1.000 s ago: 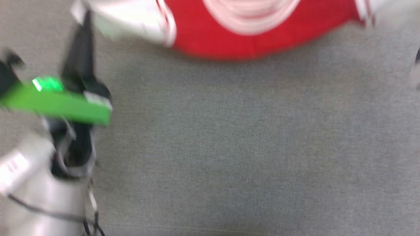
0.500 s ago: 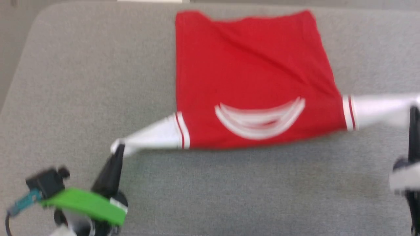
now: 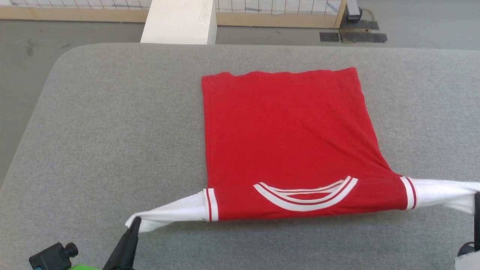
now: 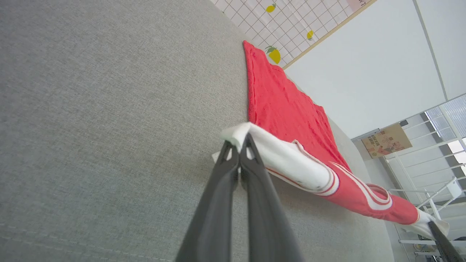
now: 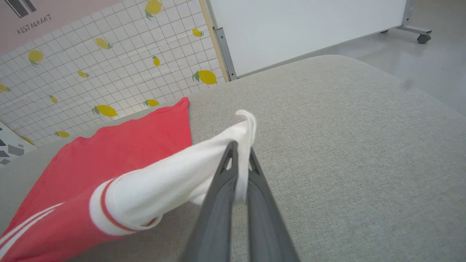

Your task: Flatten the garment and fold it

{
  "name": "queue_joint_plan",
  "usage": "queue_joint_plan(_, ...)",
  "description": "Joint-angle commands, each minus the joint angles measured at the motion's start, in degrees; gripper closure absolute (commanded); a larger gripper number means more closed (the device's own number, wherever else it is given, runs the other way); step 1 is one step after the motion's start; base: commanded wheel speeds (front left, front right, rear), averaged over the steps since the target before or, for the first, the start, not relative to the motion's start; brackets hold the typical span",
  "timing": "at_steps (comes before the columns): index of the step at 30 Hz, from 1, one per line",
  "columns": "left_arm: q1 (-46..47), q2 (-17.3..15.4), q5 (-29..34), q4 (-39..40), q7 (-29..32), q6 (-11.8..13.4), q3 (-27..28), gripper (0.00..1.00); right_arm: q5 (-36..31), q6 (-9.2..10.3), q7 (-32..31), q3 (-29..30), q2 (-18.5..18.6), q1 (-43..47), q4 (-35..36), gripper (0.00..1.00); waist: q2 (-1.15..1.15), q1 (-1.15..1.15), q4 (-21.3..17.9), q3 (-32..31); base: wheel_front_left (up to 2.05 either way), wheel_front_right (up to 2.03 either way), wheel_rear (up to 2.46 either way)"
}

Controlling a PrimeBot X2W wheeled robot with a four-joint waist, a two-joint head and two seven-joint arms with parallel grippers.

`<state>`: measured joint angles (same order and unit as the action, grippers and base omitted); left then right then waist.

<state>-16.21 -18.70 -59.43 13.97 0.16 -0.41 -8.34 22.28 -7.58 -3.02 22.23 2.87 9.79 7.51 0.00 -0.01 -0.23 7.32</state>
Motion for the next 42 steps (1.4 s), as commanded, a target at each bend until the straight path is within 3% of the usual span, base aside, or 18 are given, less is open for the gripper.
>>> queue_joint_plan(1,-1.07,-0.8,0.13,0.86,0.43,0.12,0.0,1.0,0.57,0.09,0.27,0.46,0.02,0.95,0.11,1.0,0.0,0.01,0.17,-0.21,0.0,0.0,0.0)
queue_joint_plan(11,-0.08,-1.55,2.22,4.79,1.66,1.06,-1.7,1.0,0.07,0.09,-2.82,-0.05,0.01,2.52,-1.96,1.0,0.0,0.01,1.35,0.63,0.0,0.0,0.0)
queue_joint_plan(22,5.92,-1.59,4.44,5.21,4.22,0.27,-5.61,1.0,-8.07,0.09,-13.07,-4.17,0.01,-4.66,-16.45,1.0,0.0,0.01,3.01,3.42,0.0,0.0,0.0)
queue_joint_plan(29,8.11,-1.42,4.85,5.28,4.95,-0.15,-6.75,1.0,-10.8,0.09,-14.81,-3.56,0.01,-8.52,-24.23,1.0,0.0,0.01,3.82,4.1,0.0,0.0,0.0)
queue_joint_plan(31,8.34,-1.5,5.02,5.26,4.95,-0.19,-6.84,1.0,-10.72,0.09,-15.57,-3.33,0.01,-8.99,-24.78,0.51,0.0,0.01,3.82,4.07,0.0,0.0,0.0)
queue_joint_plan(32,8.35,-1.53,5.1,5.32,4.91,-0.19,-6.86,1.0,-10.51,0.09,-16.12,-3.12,0.01,-9.1,-24.34,0.08,0.0,0.01,3.77,4.0,0.0,0.0,0.0)
queue_joint_plan(33,8.32,-1.58,5.18,5.42,4.91,-0.23,-6.94,1.0,-10.39,0.09,-16.87,-3.03,0.01,-9.01,-23.67,0.0,0.0,0.01,3.74,3.94,0.0,0.0,0.0)
queue_joint_plan(37,8.13,-1.73,5.71,6.25,4.73,-0.34,-7.3,1.0,-9.35,0.09,-21.8,-1.55,0.01,-7.75,-15.49,0.0,0.0,0.01,3.79,3.81,0.0,0.0,0.0)
queue_joint_plan(42,8.16,-1.82,6.67,7.65,4.48,-0.43,-7.95,1.0,-8.33,0.09,-27.8,2.78,1.06,-8.45,2.24,0.0,0.0,0.01,4.17,4.82,0.0,0.0,0.0)
